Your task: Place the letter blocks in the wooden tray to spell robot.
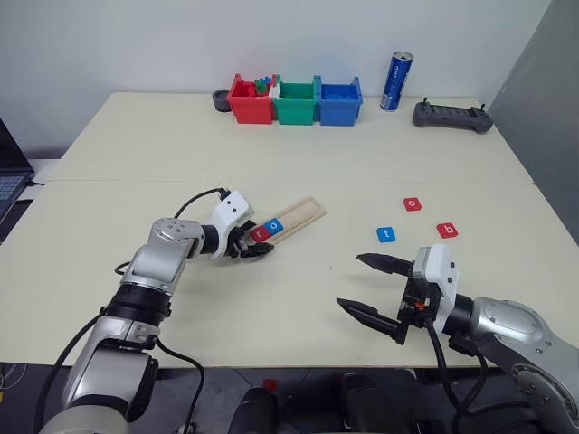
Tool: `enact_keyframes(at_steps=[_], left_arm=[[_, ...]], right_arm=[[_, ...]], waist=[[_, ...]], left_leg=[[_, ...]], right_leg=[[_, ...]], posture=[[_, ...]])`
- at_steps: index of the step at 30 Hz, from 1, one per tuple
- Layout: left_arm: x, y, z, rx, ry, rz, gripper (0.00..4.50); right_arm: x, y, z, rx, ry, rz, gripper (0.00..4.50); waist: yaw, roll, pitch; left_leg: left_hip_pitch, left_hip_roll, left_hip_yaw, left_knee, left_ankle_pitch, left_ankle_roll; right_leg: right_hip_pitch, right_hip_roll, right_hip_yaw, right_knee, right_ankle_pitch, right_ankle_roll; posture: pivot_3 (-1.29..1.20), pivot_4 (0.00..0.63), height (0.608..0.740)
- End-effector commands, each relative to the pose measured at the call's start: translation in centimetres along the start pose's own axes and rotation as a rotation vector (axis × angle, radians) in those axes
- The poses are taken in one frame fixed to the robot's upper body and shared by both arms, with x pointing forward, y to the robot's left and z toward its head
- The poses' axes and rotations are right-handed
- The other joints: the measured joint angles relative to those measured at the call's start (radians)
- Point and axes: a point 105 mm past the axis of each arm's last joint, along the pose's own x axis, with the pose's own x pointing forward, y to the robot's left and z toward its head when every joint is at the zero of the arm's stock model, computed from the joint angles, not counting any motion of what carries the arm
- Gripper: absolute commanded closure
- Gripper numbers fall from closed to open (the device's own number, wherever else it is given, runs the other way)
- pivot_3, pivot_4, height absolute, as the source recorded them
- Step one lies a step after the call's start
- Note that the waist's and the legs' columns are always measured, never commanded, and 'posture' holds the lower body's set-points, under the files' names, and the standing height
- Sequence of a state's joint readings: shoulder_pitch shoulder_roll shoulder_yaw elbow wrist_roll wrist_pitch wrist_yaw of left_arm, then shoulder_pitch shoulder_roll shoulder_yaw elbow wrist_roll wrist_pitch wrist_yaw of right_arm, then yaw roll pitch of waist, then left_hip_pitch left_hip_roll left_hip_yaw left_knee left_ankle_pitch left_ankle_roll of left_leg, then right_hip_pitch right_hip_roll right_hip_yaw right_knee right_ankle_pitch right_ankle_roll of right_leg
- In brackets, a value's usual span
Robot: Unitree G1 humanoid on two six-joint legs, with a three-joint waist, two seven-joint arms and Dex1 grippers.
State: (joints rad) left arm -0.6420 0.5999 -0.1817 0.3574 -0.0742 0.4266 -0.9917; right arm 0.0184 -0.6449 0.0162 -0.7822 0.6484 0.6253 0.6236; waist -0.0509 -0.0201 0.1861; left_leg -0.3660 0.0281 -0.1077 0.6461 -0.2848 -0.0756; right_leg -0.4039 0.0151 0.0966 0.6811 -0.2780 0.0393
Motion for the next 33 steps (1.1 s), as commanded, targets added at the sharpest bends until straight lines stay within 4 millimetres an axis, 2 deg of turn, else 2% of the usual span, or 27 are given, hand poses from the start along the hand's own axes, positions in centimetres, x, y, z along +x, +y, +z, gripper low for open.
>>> enact_keyframes(at_steps=[1,3,6,12,23,26,33], left_arm=[[-0.4,-2.2,0.1,0.134,-0.036,-0.147,1.13],[-0.9,-3.7,0.4,0.221,-0.065,-0.236,1.13],[-1.9,-5.8,-0.4,0.292,-0.045,-0.374,1.13],[-3.1,-8.1,-1.5,0.361,0.012,-0.539,1.13],[-2.3,-7.8,-1.5,0.399,-0.002,-0.504,1.13],[-2.1,-7.5,-1.4,0.413,-0.013,-0.486,0.12],[-2.9,-6.4,-0.1,0.420,-0.078,-0.431,0.02]], right_arm=[[-0.4,0.8,1.0,-0.043,-0.001,0.031,0.00],[-0.9,1.0,0.7,-0.042,0.035,0.043,0.00],[-1.8,1.0,0.2,-0.047,0.095,0.052,0.00],[-2.7,0.9,-0.6,-0.055,0.169,0.044,0.00],[-3.0,0.9,-1.3,-0.051,0.215,0.031,0.00],[-3.0,0.9,-1.4,-0.038,0.219,0.027,0.00],[-3.0,0.3,-1.1,-0.047,0.206,0.007,0.00]], waist=[[0.000,0.000,0.000],[-0.001,0.000,0.000],[0.002,0.000,0.000],[0.001,0.000,0.000],[0.001,0.000,0.000],[0.001,0.000,0.000],[0.001,0.000,0.000]], left_leg=[[0.000,0.000,0.000,0.000,0.000,0.000],[0.000,0.000,0.000,0.000,0.000,0.000],[-0.001,0.000,0.000,-0.001,0.000,0.000],[-0.001,0.000,0.000,0.000,0.000,0.000],[-0.001,0.000,0.000,0.000,0.000,0.000],[-0.001,0.000,0.000,0.000,0.000,0.000],[-0.001,0.000,0.000,0.000,0.000,0.000]], right_leg=[[0.000,0.000,0.000,0.000,0.000,0.000],[0.000,0.000,0.000,0.000,0.000,0.000],[0.000,0.000,0.000,0.000,0.000,-0.001],[0.000,0.000,0.000,0.000,-0.001,0.002],[0.000,0.000,0.000,0.000,-0.002,0.003],[0.000,0.000,0.000,0.000,-0.001,0.002],[0.000,0.000,0.000,0.000,-0.001,0.001]], posture=[[0.00,0.150,0.740],[0.00,0.150,0.740],[0.00,0.150,0.740],[0.00,0.150,0.740],[0.00,0.150,0.740],[0.00,0.150,0.740],[0.00,0.150,0.740]])
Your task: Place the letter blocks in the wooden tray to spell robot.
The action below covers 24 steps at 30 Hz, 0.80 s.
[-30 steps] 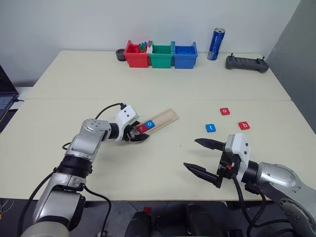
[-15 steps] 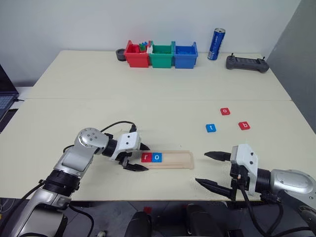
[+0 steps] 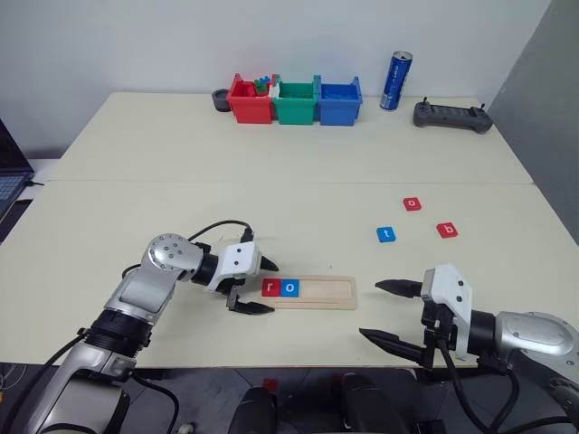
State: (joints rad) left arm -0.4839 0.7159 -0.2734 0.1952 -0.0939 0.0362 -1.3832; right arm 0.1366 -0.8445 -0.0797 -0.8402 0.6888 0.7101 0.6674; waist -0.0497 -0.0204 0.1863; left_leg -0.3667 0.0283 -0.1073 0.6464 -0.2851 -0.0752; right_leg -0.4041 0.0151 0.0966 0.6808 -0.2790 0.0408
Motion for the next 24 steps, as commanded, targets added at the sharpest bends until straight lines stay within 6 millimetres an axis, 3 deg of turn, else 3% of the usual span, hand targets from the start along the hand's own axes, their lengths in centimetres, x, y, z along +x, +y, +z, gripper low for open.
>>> enact_keyframes(at_steps=[1,9,14,18,24], left_arm=[[-1.5,1.1,1.1,0.038,-0.042,0.073,0.02],[-4.5,1.4,2.3,-0.012,-0.161,0.207,0.02],[-6.0,-0.3,2.5,-0.063,-0.192,0.213,0.02],[-6.8,-1.4,2.5,-0.093,-0.205,0.218,0.02],[-7.1,-2.4,2.7,-0.106,-0.220,0.196,0.02]], right_arm=[[-0.3,-0.3,1.2,-0.046,-0.037,-0.021,0.00],[-1.5,-3.9,1.8,-0.024,-0.089,-0.209,0.00],[-2.3,-6.7,1.6,-0.009,-0.098,-0.376,0.00],[-3.5,-11.4,0.2,0.006,-0.034,-0.651,0.00],[-5.0,-15.6,-1.4,0.076,-0.001,-0.922,0.00]], waist=[[0.000,0.000,0.000],[-0.002,0.000,0.000],[-0.005,0.000,0.000],[-0.005,0.000,0.000],[-0.006,0.000,0.000]], left_leg=[[0.000,0.000,0.000,0.000,0.000,0.000],[0.000,0.000,0.000,0.000,0.000,0.000],[0.000,0.001,0.000,0.000,0.000,0.000],[0.000,0.001,0.000,0.000,0.000,0.000],[0.000,0.001,0.001,-0.001,0.000,0.000]], right_leg=[[0.000,0.000,0.000,0.000,0.000,0.000],[0.000,0.000,0.000,0.000,0.000,0.000],[0.000,0.000,0.000,0.000,0.001,-0.001],[0.000,0.000,0.000,0.000,0.000,-0.001],[-0.001,0.000,0.000,0.000,0.001,-0.002]], posture=[[0.00,0.150,0.740],[0.00,0.150,0.740],[0.00,0.150,0.740],[0.00,0.150,0.740],[0.00,0.150,0.740]])
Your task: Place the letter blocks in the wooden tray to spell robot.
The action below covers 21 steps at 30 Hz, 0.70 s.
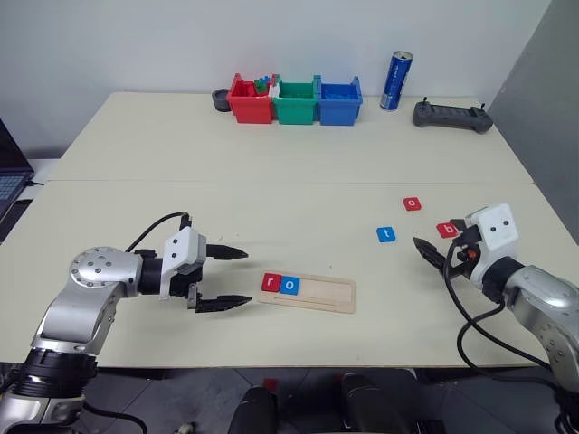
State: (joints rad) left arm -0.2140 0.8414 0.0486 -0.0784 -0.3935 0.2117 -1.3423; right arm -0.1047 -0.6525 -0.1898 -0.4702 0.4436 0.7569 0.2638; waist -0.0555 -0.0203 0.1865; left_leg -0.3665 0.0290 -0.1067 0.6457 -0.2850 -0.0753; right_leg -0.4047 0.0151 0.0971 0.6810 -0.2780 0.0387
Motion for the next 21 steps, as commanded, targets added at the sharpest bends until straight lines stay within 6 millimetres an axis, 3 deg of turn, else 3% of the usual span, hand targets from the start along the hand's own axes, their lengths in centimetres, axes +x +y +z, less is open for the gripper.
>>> enact_keyframes(at_steps=[1,6,14,21], left_arm=[[-0.6,-0.6,1.5,0.038,-0.021,-0.021,0.02],[-0.5,-1.1,2.8,0.041,-0.041,-0.039,0.02],[-0.7,-1.2,3.6,0.059,-0.045,-0.028,0.02],[-0.8,-1.1,3.9,0.053,-0.042,0.010,0.02]], right_arm=[[0.6,-2.3,-0.1,-0.013,0.006,-0.146,0.00],[2.2,-4.2,-2.1,0.035,0.048,-0.226,0.00],[4.4,-5.6,-5.0,0.124,0.079,-0.275,0.00],[4.6,-5.4,-5.1,0.140,0.065,-0.249,0.00]], waist=[[0.000,0.000,0.000],[-0.001,0.000,0.000],[-0.004,0.001,0.001],[-0.004,0.001,0.001]], left_leg=[[0.000,0.000,0.000,0.000,0.000,0.000],[0.000,0.000,0.001,0.000,0.000,0.000],[0.000,0.000,0.001,0.000,0.000,0.000],[0.001,0.000,0.001,0.000,0.000,0.000]], right_leg=[[0.000,0.000,0.000,0.000,0.000,0.000],[0.000,0.000,0.000,0.000,0.000,0.000],[0.000,0.000,0.001,0.000,0.000,0.000],[0.000,0.000,0.001,0.000,0.000,0.000]], posture=[[0.00,0.150,0.740],[0.00,0.150,0.740],[0.00,0.150,0.740],[0.00,0.150,0.740]])
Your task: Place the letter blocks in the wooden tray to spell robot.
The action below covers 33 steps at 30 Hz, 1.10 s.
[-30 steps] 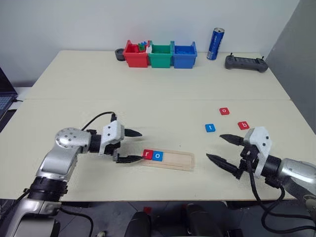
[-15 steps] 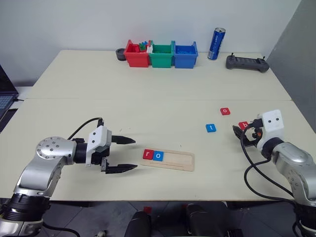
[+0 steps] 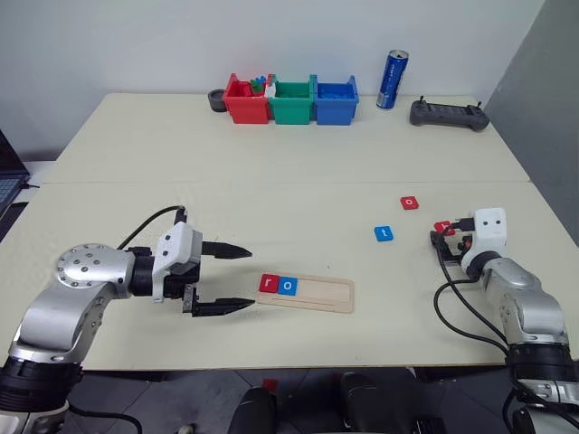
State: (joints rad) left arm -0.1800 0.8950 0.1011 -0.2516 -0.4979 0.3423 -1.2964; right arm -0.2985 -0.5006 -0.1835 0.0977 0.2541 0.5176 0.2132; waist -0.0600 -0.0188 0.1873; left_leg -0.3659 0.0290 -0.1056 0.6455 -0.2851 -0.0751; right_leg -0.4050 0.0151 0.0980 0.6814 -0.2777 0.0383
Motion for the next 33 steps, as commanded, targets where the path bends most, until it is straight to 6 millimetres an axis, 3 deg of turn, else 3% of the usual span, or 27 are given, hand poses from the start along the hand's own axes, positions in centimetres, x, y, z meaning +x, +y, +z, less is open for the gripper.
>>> enact_keyframes(at_steps=[1,4,9,23,33], left_arm=[[-0.3,-0.3,1.1,0.046,-0.009,0.016,0.02],[-0.4,-0.7,1.0,0.041,-0.007,0.018,0.02],[-0.6,-0.6,0.2,0.039,0.002,0.030,0.02],[-0.8,-0.9,-1.2,0.046,0.001,0.042,0.02],[-0.6,-1.0,-1.5,0.046,-0.003,0.044,0.02]], right_arm=[[-0.9,-0.8,1.4,0.013,-0.030,-0.023,0.00],[-2.9,-0.6,3.5,0.013,-0.042,-0.003,0.00],[-4.7,0.7,4.5,0.010,0.029,0.072,0.00],[-5.7,2.4,4.6,-0.035,0.123,0.152,0.00],[-5.5,2.3,4.9,-0.051,0.099,0.128,0.00]], waist=[[0.000,0.000,0.000],[0.001,0.001,0.001],[0.002,0.001,0.001],[0.001,0.001,0.001],[0.001,0.001,0.001]], left_leg=[[0.000,0.000,0.000,0.000,0.000,0.000],[0.000,0.000,0.000,0.000,0.000,0.000],[-0.001,0.000,-0.001,0.000,0.000,0.000],[-0.001,0.000,0.000,-0.001,0.000,0.000],[-0.001,0.000,0.000,0.000,0.000,0.000]], right_leg=[[0.000,0.000,0.000,0.000,0.000,0.000],[0.000,0.000,0.000,0.000,0.000,0.000],[0.000,0.000,-0.001,0.000,0.000,0.000],[-0.001,0.000,0.000,-0.001,0.000,0.000],[-0.001,0.000,0.000,-0.001,-0.001,0.001]], posture=[[0.00,0.150,0.740],[0.00,0.150,0.740],[0.00,0.150,0.740],[0.00,0.150,0.740],[0.00,0.150,0.740]])
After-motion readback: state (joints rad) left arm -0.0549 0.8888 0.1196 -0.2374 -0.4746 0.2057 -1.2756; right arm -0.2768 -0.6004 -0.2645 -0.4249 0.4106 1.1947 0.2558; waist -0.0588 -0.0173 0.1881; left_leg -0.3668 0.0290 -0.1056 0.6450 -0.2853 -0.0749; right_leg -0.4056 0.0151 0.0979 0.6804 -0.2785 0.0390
